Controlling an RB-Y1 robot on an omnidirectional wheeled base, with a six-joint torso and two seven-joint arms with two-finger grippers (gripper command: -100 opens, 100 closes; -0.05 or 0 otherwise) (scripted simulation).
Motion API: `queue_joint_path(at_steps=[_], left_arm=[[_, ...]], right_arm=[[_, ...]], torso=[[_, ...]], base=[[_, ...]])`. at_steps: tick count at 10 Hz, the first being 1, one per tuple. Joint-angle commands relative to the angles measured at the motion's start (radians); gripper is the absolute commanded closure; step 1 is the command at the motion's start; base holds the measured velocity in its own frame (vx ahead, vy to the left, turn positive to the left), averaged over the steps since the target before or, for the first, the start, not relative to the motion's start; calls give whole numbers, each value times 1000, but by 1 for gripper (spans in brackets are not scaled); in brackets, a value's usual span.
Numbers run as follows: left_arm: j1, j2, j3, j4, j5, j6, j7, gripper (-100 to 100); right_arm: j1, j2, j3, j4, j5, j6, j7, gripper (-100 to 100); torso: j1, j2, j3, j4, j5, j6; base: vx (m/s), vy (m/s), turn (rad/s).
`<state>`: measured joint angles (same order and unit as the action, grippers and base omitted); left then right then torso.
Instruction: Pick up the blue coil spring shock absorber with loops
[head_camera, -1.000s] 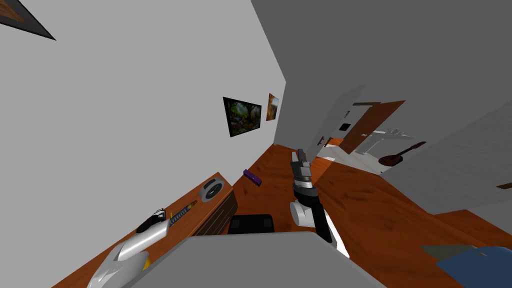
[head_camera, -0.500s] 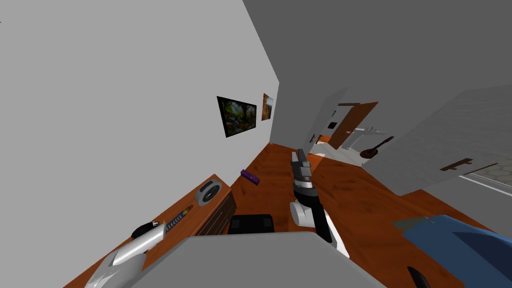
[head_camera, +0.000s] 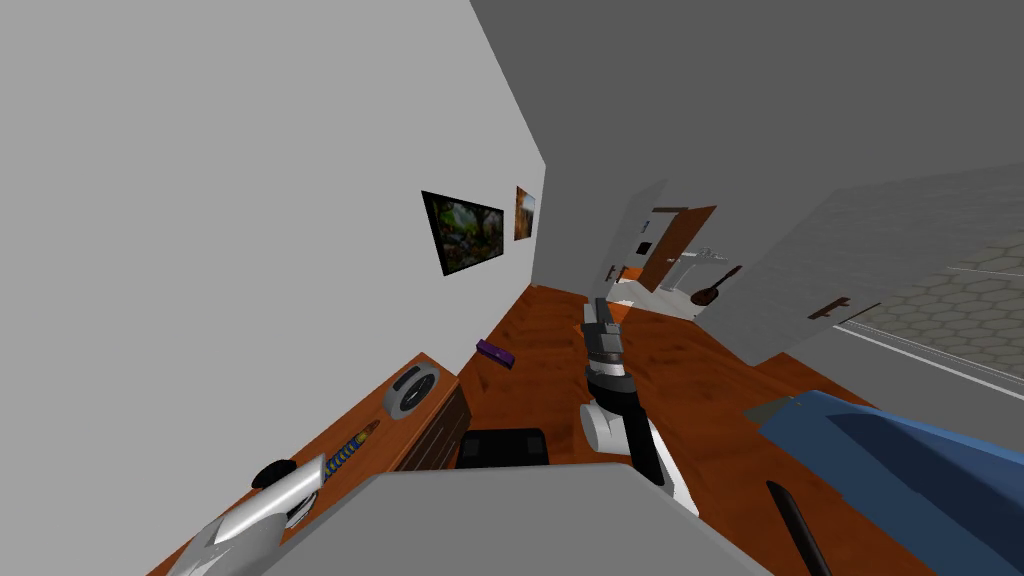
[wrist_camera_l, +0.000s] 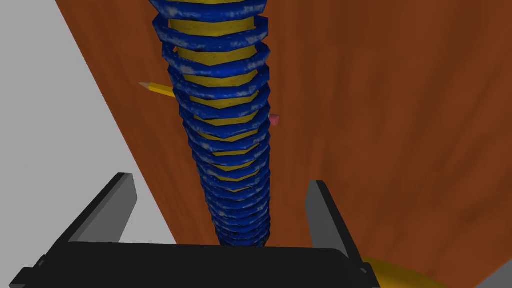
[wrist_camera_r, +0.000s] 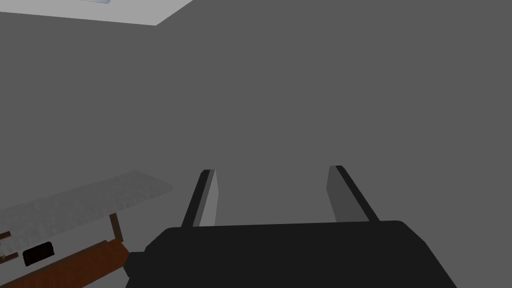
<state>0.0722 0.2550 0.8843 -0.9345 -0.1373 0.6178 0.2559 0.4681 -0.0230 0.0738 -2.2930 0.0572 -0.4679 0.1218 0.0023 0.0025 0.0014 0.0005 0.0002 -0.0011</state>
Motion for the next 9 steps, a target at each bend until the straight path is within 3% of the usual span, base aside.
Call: queue_joint_path(at_steps=[1, 2, 3, 7, 8, 9], left_arm=[[0, 0, 0, 0, 0, 0, 0, -100], [-1, 0, 2, 3, 0, 2, 2, 0], [5, -5, -3, 23, -6, -26, 11, -100], [18, -15, -13, 63, -16, -82, 29, -100], [17, -14, -11, 53, -13, -68, 24, -100], [17, -14, -12, 54, -13, -72, 25, 100]], right_arm=[[0, 0, 0, 0, 0, 0, 0, 0], [0, 0, 0, 0, 0, 0, 0, 0], [0, 0, 0, 0, 0, 0, 0, 0], [0, 0, 0, 0, 0, 0, 0, 0], [0, 0, 0, 0, 0, 0, 0, 0], [0, 0, 0, 0, 0, 0, 0, 0]], torso=[[0, 0, 0, 0, 0, 0], [-1, -1, 0, 0, 0, 0], [-2, -1, -1, 0, 0, 0], [1, -4, -3, -1, 0, 0], [0, -4, -2, -1, 0, 0], [-2, -2, -1, -1, 0, 0]], base=[[-13, 19, -30], [0, 0, 0], [20, 39, 17], [38, 47, 7], [0, 0, 0], [0, 0, 0]])
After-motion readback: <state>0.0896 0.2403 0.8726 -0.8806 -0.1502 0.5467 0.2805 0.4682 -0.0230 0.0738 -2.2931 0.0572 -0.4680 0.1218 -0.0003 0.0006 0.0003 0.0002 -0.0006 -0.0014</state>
